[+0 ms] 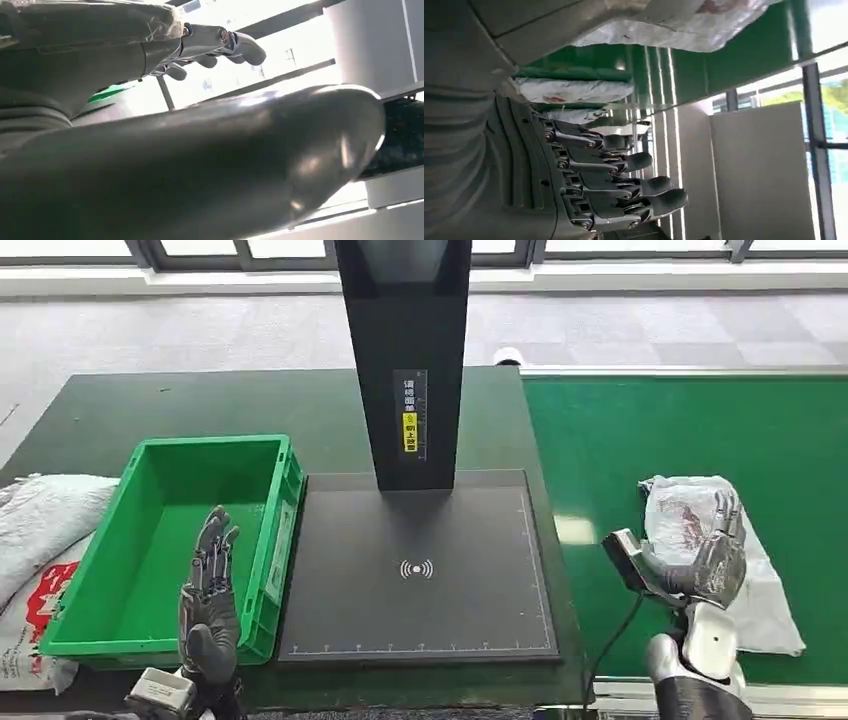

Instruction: Moved the parcel from conveyor to table for the left to box.

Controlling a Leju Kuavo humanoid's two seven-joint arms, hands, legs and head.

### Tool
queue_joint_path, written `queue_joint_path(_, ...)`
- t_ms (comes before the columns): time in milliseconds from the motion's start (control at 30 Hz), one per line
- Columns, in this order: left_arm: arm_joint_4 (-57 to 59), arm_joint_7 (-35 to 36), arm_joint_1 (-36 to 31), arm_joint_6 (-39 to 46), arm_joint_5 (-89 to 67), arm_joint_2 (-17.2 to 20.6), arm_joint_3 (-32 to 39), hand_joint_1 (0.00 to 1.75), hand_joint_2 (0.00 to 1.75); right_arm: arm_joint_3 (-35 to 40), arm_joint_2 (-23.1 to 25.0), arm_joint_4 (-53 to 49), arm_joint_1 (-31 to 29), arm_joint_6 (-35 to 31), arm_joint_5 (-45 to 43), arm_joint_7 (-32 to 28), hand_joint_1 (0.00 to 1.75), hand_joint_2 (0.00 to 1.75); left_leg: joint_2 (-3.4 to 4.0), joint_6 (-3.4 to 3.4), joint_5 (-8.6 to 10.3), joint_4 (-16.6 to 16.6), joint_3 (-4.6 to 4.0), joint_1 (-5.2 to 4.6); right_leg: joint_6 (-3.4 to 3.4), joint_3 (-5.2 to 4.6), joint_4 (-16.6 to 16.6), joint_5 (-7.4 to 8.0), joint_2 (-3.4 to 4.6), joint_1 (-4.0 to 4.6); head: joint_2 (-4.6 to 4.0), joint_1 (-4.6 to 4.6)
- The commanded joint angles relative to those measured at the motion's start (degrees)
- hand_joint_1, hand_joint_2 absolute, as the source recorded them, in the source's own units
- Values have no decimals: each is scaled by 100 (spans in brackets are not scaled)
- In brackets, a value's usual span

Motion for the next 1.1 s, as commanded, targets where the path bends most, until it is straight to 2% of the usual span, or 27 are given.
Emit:
queue_joint_path(33, 1543, 167, -921, 214, 29, 115, -128, 0, 0, -1144, -1477, 2483, -331, 189, -52, 130, 0, 175, -52, 28, 19, -14, 2, -15, 8, 30, -21, 6, -58, -12, 0, 0)
queue_joint_path(133, 1809, 18, -1123, 484, -232, 253, -367, 0, 0, -1553, -1593, 2662, -6, 434, -281, 196, 0, 175, -64, 37, 18, -9, -5, -21, 13, 33, -19, 5, -68, -17, 0, 0)
queue_joint_path(233, 2120, 36, -1373, -27, -180, 410, -576, 0, 0, -1905, -1627, 2729, 324, 735, -445, 247, 0, 175, -70, 41, 20, -17, 0, -20, 10, 36, -31, 8, -73, -15, 0, 2)
queue_joint_path(300, 2371, 18, -1509, -197, -40, 445, -525, 0, 0, -1972, -1688, 2805, 489, 971, -252, 718, 0, 175, -67, 35, 15, -7, -5, -22, 11, 25, -18, 3, -66, -18, 0, 2)
queue_joint_path(400, 2452, 18, -1579, -242, -3, 514, -611, 0, 0, -2292, -1656, 2832, 617, 953, -404, 705, 0, 175, -47, 33, 10, -6, -11, -20, 10, 12, -14, 5, -46, -16, 2, 0)
queue_joint_path(600, 2569, 24, -1652, -274, -4, 489, -601, 0, 0, -2420, -1667, 2887, 635, 1081, -434, 704, 0, 175, -19, 36, 10, -9, -10, -17, 11, 4, -16, 9, -22, -13, 0, 0)
queue_joint_path(667, 2735, 18, -1770, -212, -91, 470, -619, 0, 0, -2548, -1576, 2926, 634, 1196, -501, 436, 0, 175, -25, 44, 18, -20, -5, -20, 10, 13, -27, 14, -28, -14, 0, 0)
queue_joint_path(733, 2845, 18, -1828, -148, -94, 442, -616, 0, 0, -2548, -1414, 2949, 587, 960, -441, 183, 0, 175, -29, 38, 16, -11, -10, -16, 13, 12, -22, 10, -33, -11, 0, 0)
queue_joint_path(1000, 2824, 18, -1800, -118, -88, 453, -632, 0, 0, -2515, -1377, 2970, 495, 959, -379, 276, 0, 175, -23, 44, 19, -9, -6, -14, 13, 19, -18, 17, -30, -10, 0, 0)
queue_joint_path(1033, 2807, 18, -1775, -20, -97, 439, -618, 0, 0, -2509, -1252, 2873, 410, 584, -366, -114, 0, 175, -22, 47, 22, -14, -7, -16, 12, 18, -21, 20, -31, -11, 0, 0)
queue_joint_path(1100, 2775, 18, -1738, 46, -102, 428, -615, 0, 0, -2416, -1053, 2768, 230, 438, -288, -217, 0, 175, -9, 45, 18, -9, 1, -14, 16, 21, -16, 18, -16, -10, 0, 0)
